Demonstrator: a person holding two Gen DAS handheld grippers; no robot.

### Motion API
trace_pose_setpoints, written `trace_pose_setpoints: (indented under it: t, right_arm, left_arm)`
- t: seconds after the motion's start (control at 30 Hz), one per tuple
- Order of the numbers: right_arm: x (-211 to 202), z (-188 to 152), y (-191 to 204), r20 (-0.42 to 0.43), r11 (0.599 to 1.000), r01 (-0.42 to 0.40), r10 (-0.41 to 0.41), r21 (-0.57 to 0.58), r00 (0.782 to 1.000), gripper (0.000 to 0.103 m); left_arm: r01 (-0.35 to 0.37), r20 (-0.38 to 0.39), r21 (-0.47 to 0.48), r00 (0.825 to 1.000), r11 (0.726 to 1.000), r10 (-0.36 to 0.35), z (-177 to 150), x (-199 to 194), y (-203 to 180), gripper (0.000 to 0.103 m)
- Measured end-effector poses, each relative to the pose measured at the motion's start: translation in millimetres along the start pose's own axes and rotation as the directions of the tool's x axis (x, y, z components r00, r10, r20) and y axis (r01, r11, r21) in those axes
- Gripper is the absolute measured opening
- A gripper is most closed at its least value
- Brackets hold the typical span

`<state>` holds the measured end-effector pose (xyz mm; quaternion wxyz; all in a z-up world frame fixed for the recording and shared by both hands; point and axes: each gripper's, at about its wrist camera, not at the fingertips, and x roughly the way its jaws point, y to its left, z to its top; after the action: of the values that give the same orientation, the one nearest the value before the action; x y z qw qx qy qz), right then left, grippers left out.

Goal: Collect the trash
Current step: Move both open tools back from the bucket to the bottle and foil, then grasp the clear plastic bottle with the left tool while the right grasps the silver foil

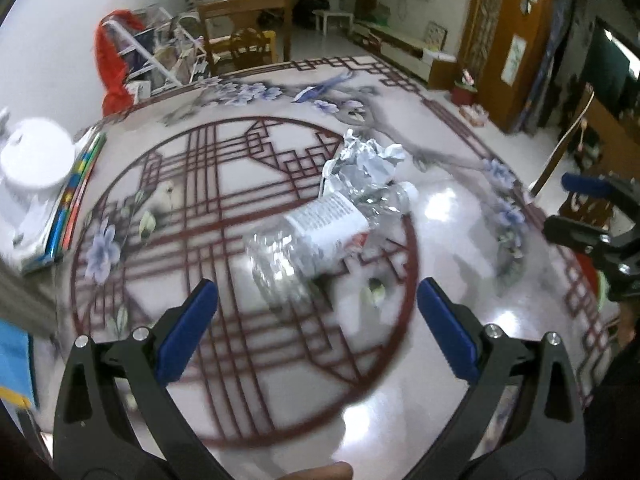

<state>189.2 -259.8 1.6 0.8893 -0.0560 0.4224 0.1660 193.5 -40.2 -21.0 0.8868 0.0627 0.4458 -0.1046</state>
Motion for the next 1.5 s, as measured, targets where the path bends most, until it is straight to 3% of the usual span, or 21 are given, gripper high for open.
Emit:
trace_pose_setpoints:
  t: [0.23,0.57,0.67,0.73,0.83,0.87,1.1,1.27,1.5]
  right_arm:
    - [16.2,6.8,-2.1,-0.011,1.0,-0.016,0.016,0.003,1.0,0.094]
    - [26.9,14.0,-6.8,-0.024,1.0,-0.022,0.022,-0.001,0.999,0.094]
    - [33.4,20.3,-7.0,-0.027,0.999,-0.034,0.034,-0.005,0.999,0.094]
    - [40.0,27.0,-5.7,-0.028,0.999,-0.038,0.037,-0.007,0.999,0.094]
    - [50.0,34.7,-0.6,-0.033,0.998,-0.054,0.054,-0.016,0.998,0.094]
    - [54.5,38.0,2.4,-0.035,0.998,-0.064,0.063,-0.017,0.997,0.094]
    - [75.2,56.1,19.1,-0.029,0.995,-0.101,0.101,-0.009,0.994,0.094]
    - [93.4,68.9,34.1,-0.024,0.992,-0.126,0.126,0.003,0.992,0.094]
    - [126.5,91.9,49.5,-0.026,0.99,-0.139,0.14,0.034,0.99,0.094]
  left_arm:
    - [0.003,-0.071,0.149,0.997,0.989,0.008,27.2,47.2,-10.6,0.097]
    - [0.04,-0.164,0.235,0.986,0.971,-0.001,37.1,95.3,-18.6,0.097]
    - [0.038,-0.152,0.257,0.988,0.966,0.001,33.7,97.2,-19.1,0.096]
    - [0.043,-0.142,0.251,0.99,0.967,-0.007,31.2,93.9,-15.4,0.092]
    - [0.039,-0.131,0.242,0.991,0.969,-0.007,26.0,86.1,-9.5,0.078]
    - [0.054,-0.145,0.23,0.989,0.972,-0.021,25.2,86.6,-5.8,0.062]
    - [0.123,-0.161,0.152,0.982,0.981,-0.098,3.1,70.1,15.0,0.061]
    - [0.113,-0.175,0.141,0.981,0.984,-0.088,-18.7,51.5,24.7,0.057]
    - [0.062,-0.183,0.055,0.982,0.997,-0.051,-36.0,30.5,63.3,0.054]
